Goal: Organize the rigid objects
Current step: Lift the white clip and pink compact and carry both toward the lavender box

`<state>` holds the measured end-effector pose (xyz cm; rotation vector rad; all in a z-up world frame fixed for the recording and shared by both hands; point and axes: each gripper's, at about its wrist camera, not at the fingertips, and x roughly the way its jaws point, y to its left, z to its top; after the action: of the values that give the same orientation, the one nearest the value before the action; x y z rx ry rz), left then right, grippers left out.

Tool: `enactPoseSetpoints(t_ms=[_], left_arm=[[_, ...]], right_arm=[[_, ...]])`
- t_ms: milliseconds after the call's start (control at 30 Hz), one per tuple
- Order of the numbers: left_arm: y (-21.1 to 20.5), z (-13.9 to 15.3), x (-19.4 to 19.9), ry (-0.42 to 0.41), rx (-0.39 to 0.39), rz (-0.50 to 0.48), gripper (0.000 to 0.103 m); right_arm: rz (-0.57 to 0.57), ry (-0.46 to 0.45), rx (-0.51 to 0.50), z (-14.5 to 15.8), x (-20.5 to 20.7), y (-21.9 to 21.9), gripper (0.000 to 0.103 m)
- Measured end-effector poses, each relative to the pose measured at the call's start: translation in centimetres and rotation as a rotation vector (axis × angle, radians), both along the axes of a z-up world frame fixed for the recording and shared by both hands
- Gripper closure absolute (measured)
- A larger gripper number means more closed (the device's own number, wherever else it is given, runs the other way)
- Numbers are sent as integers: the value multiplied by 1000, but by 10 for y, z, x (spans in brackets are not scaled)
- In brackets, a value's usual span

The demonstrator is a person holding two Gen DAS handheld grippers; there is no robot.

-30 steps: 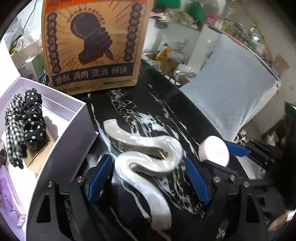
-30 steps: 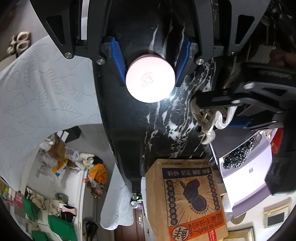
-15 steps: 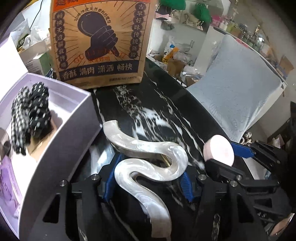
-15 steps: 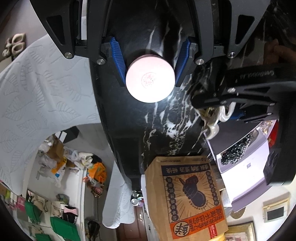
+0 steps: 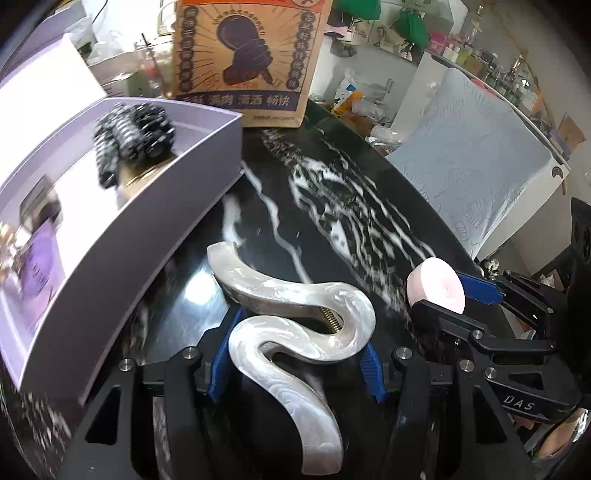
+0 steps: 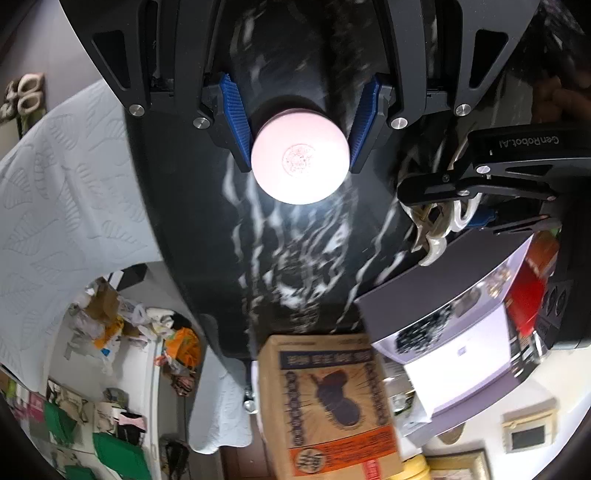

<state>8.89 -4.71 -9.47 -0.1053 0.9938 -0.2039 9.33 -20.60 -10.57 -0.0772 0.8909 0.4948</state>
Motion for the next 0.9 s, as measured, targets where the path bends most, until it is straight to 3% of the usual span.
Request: enactPoseSetpoints(t_ms=[433, 900], left_arm=[[36, -1, -67, -16, -7, 58, 46], [71, 2, -108, -19, -13, 134, 46]], right_arm=[[72, -45, -27, 5, -56, 37, 52], [156, -37, -18, 9, -91, 79, 52]])
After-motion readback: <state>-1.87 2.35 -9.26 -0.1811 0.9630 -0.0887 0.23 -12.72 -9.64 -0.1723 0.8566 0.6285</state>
